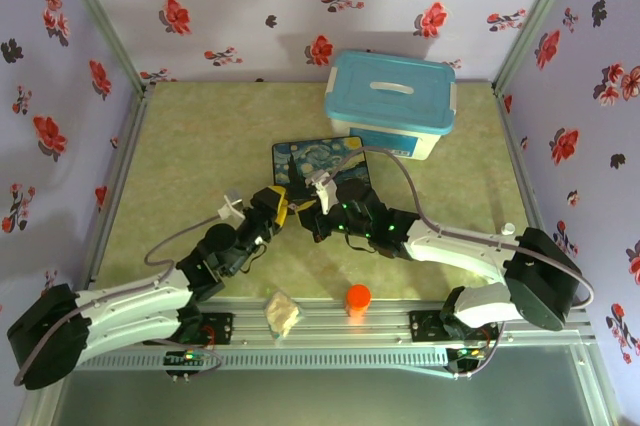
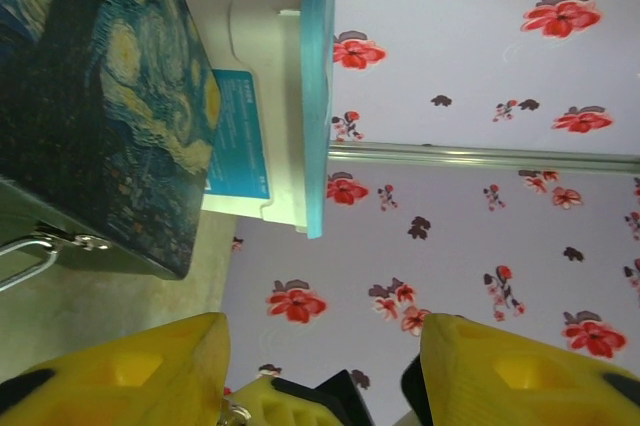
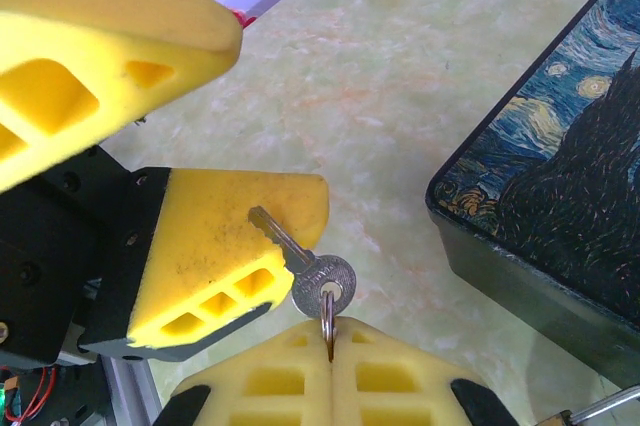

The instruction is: Unlock a padlock with a key

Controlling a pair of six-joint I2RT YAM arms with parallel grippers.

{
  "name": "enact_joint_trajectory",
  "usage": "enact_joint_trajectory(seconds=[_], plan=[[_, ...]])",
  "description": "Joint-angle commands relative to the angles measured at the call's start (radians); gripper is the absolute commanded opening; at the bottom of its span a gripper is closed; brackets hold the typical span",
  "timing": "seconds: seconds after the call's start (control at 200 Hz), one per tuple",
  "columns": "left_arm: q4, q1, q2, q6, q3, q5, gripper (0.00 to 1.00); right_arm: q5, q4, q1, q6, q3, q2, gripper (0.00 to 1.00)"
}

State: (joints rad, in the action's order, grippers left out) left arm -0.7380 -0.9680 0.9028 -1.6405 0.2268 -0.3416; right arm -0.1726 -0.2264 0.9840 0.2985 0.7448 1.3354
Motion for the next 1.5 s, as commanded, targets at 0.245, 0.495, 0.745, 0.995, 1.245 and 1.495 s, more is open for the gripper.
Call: enact_joint_trajectory(seconds=[0.245,0.495,0.745,0.995,1.245,1.495], plan=[[0.063,0.024,0.016,0.049,0.024,0.001,0.39,-0.012,0.004,0.006,0.004,-0.005,-0.002,0.00],[0.077,0.035,0.018,0.039,0.021,0.009,0.20,-0.006,0.002,0.007,-0.003,-0.010,-0.010,0.00],[0.098,0.064,0.015,0.025,0.014,0.048,0.01,-0.007,0.007,0.007,-0.008,-0.008,-0.010,0.00],[0.104,0.117,-0.005,0.137,0.027,0.125,0.00,-0.001,0.062,-0.003,-0.006,0.011,-0.037,0.69],[0.373,0.180,-0.111,0.661,0.153,0.279,0.00,-0.303,-0.159,-0.180,0.194,-0.068,-0.097,1.00],[0.397,0.181,-0.137,0.962,0.235,0.496,0.00,-0.445,-0.510,-0.208,0.340,-0.132,-0.073,0.96]])
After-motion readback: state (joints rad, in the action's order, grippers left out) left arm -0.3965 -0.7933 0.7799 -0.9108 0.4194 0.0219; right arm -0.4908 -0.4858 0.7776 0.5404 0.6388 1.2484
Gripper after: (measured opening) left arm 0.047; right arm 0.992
